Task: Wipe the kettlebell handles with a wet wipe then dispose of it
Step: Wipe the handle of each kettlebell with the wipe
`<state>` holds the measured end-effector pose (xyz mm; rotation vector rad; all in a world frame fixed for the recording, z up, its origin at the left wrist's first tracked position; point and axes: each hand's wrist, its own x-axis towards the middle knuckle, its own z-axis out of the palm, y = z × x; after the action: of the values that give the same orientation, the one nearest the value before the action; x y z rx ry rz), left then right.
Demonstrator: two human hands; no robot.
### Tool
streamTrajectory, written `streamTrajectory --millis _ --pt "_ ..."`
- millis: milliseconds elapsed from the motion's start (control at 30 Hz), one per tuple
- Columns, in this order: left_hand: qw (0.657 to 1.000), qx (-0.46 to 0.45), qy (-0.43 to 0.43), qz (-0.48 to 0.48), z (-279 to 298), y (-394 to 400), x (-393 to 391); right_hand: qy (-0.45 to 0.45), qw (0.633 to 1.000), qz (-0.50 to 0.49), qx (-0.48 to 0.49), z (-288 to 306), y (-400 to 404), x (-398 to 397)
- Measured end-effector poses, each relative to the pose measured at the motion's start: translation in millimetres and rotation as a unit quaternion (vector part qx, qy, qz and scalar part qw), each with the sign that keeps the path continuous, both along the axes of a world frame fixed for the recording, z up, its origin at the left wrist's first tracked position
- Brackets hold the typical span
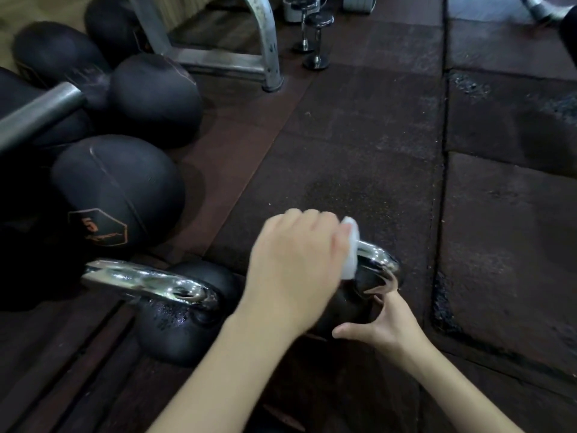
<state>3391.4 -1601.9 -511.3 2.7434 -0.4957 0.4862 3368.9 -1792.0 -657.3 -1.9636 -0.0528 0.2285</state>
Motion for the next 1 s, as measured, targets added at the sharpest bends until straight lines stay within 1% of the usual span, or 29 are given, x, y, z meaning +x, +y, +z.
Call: streamTrajectory --millis 100,167,200,300,367,400,467,500,567,633,667,700,767,833,900,1000 --pt "0.991 -0.021 0.110 0.076 1 25 3 0.004 1.000 0.003 0.005 -1 0 -2" --pt "0.987 -0.019 0.124 0.098 -5 21 3 0.002 1.000 -0.010 0.015 -5 0 -1" --pt "0.988 -0.008 0.114 0.105 -7 15 4 0.002 1.000 -0.013 0.017 -3 1 -1" --pt "0.986 0.068 0.043 0.146 -1 -9 7 -0.007 1.000 -0.003 -0.009 -8 0 -3" --pt "0.982 0.106 0.033 0.150 -4 -35 7 -0.025 0.999 0.014 -0.043 -11 -4 -1" --pt "0.983 0.114 0.035 0.142 -4 -49 4 -0.025 0.998 0.015 -0.054 -15 -2 4" --pt "0.988 0.100 0.006 0.120 -10 -72 -1 -0.017 0.994 0.011 -0.109 -18 4 13" --pt "0.989 0.090 -0.015 0.112 -12 -79 -5 0.013 0.990 0.030 -0.139 -22 7 17" --pt "0.992 0.077 -0.033 0.096 -17 -83 -12 -0.011 0.988 0.035 -0.149 -25 10 15" --pt "0.993 0.074 -0.045 0.076 -21 -77 -16 -0.024 0.992 0.023 -0.120 -9 15 11" --pt "0.994 0.073 -0.050 0.069 -21 -72 -17 -0.038 0.991 0.012 -0.124 -6 11 7" --pt "0.994 0.067 -0.056 0.060 -20 -66 -16 -0.034 0.994 0.020 -0.098 -4 8 6" --pt "0.994 0.050 -0.080 0.047 -17 -54 -14 -0.018 0.999 0.025 -0.040 -5 4 4" --pt "0.995 0.032 -0.084 0.049 -14 -41 -10 0.021 1.000 0.009 -0.010 -10 0 4" --pt "0.996 0.034 -0.059 0.064 -14 -25 -4 0.042 0.999 -0.001 0.007 -11 -2 2" --pt "0.996 0.048 0.017 0.074 -16 -4 0 0.032 0.999 -0.012 0.027 -2 0 0"
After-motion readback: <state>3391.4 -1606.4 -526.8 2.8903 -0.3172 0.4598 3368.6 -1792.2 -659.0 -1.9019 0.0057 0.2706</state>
